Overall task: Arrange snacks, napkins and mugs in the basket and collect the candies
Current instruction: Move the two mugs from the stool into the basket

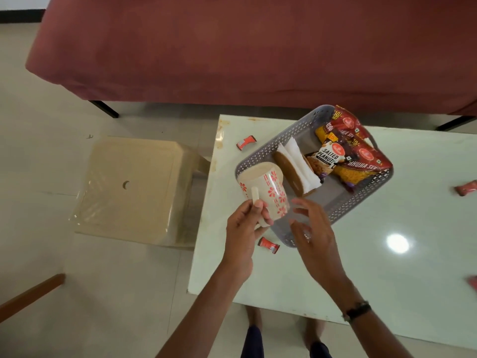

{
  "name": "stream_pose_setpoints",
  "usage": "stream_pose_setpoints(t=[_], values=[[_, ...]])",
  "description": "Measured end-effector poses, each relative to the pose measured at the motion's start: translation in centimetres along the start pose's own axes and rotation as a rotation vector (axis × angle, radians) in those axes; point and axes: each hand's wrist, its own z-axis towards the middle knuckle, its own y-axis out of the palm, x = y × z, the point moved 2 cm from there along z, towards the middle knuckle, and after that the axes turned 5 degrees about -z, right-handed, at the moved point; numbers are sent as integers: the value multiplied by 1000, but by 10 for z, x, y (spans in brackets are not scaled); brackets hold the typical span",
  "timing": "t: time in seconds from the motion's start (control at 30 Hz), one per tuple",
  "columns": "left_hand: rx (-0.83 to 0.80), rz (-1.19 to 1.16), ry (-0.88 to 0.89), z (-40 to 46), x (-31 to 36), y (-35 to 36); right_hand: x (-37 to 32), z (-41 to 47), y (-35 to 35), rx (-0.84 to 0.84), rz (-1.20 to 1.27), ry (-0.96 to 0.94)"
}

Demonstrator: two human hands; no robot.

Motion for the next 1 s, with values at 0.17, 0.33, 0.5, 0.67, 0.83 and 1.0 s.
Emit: stream_pose_setpoints(t=[0.17, 0.33, 0.5, 0.67, 0.83, 1.0], values=[[-30, -203, -214, -2, -13, 26, 27, -6, -17, -189, 759, 439], [-122, -95, -249, -7, -39, 32, 44, 17, -44, -424, 504, 347], [-171, -249, -335, -8, -49, 33, 54, 32, -47, -611, 466, 387], [-192, -178, -320, -6, -55, 32, 59, 42, -49, -539, 405, 303], [-108, -110, -321, -4, -52, 32, 56, 52, -46, -575, 383, 299], [-98, -44, -283, -2, -52, 30, 56, 59, -43, -579, 346, 268]])
